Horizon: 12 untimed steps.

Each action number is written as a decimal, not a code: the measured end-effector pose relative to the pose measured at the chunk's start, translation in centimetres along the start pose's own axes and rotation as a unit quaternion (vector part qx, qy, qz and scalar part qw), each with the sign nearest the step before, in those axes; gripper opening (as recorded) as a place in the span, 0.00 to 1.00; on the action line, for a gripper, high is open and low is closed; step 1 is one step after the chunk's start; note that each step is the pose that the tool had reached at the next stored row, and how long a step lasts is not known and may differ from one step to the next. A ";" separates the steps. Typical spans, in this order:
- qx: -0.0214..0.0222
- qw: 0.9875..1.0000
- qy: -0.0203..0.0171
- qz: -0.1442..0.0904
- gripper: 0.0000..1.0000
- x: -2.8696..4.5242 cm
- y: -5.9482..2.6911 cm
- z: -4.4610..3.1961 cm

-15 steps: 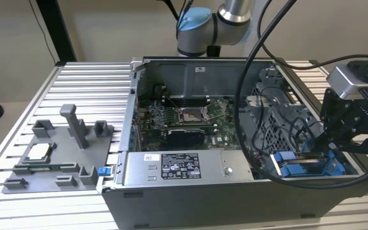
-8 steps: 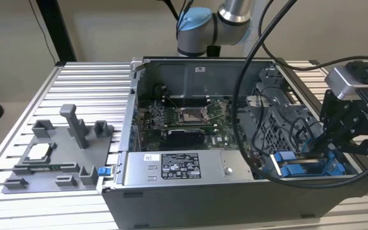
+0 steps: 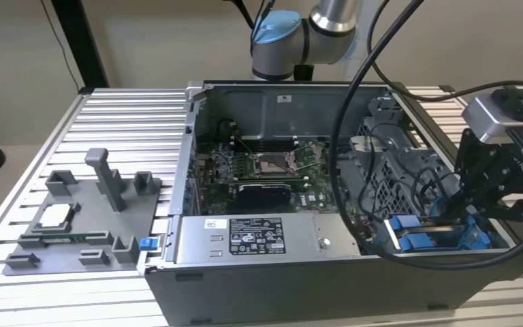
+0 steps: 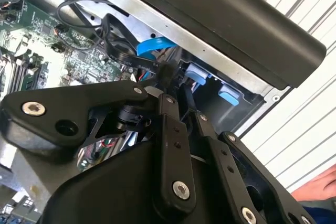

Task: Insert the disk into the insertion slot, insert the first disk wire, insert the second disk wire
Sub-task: 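Insert the first disk wire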

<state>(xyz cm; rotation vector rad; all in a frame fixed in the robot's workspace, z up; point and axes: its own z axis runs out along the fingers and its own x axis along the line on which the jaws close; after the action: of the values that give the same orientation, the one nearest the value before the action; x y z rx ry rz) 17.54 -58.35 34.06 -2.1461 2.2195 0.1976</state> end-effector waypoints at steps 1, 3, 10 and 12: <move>0.000 1.000 0.000 0.000 0.00 0.02 0.00 0.01; 0.000 1.000 0.000 0.000 0.00 0.07 -0.01 0.01; 0.000 1.000 0.000 0.000 0.00 0.13 0.06 0.06; 0.000 1.000 0.000 0.000 0.00 0.13 0.08 0.07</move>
<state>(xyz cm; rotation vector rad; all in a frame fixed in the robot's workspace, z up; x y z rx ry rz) 17.46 -58.48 33.98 -2.1463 2.2195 0.1974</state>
